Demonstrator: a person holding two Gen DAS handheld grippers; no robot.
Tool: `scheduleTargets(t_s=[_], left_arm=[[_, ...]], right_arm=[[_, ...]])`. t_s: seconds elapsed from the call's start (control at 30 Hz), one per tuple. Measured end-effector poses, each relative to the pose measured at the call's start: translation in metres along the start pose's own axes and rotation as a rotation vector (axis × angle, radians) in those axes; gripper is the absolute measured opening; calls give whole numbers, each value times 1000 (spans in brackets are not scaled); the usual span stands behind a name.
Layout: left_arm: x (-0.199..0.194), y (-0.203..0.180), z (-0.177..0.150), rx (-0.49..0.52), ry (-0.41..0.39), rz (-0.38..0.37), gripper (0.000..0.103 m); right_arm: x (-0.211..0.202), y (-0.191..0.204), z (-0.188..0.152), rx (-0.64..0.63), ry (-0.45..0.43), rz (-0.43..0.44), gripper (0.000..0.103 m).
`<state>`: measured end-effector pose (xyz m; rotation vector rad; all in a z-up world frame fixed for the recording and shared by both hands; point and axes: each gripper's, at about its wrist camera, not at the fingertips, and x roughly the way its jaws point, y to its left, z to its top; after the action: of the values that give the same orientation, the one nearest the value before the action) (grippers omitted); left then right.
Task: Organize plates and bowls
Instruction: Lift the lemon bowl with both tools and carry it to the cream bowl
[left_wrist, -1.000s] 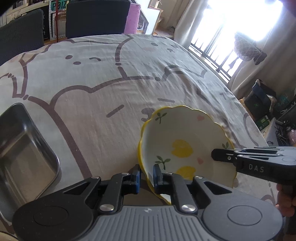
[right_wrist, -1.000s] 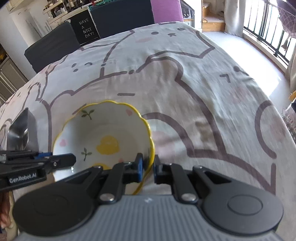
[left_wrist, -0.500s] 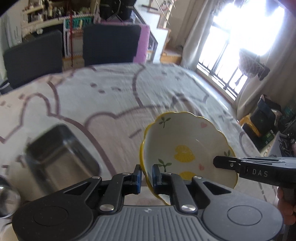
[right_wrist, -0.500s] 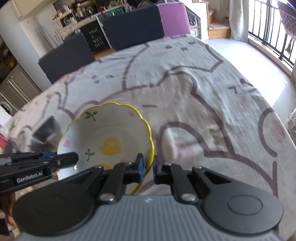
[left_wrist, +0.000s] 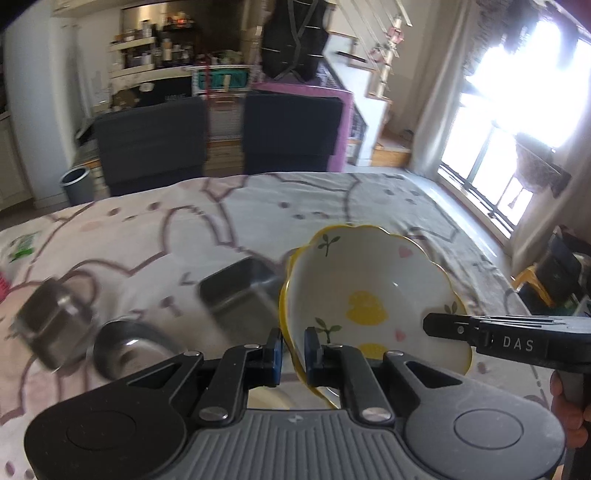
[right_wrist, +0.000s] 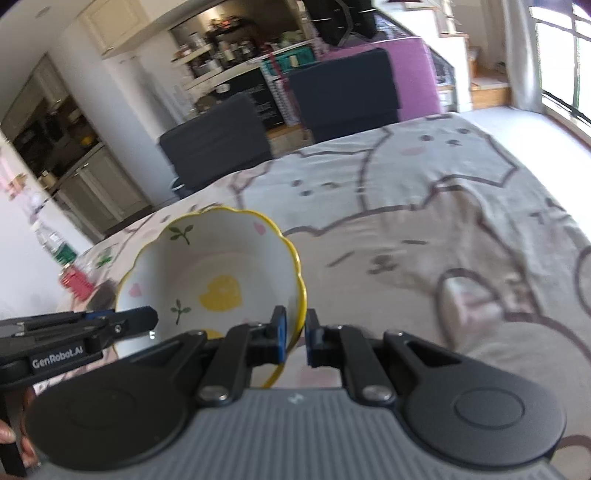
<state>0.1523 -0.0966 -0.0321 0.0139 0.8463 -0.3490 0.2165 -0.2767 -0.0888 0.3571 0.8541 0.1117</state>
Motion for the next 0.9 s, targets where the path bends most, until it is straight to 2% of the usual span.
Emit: scheduleTargets(t_s=[0.37,0.53,0.77,0.9], left_arm=[[-33,72,-40,-96,-10,79,13],[-38,92,-51,-116,-13,111,13],[-31,109,-69,-142,54,95,13],[-23,106,-76,-120,85,92,13]], right_arm=[[33,82,-26,-98,99,72,12],[51,110,-39,-139,151,90,13],[73,123,-43,-170,229,103,14],[68,119,-52,-180,254,95,14]])
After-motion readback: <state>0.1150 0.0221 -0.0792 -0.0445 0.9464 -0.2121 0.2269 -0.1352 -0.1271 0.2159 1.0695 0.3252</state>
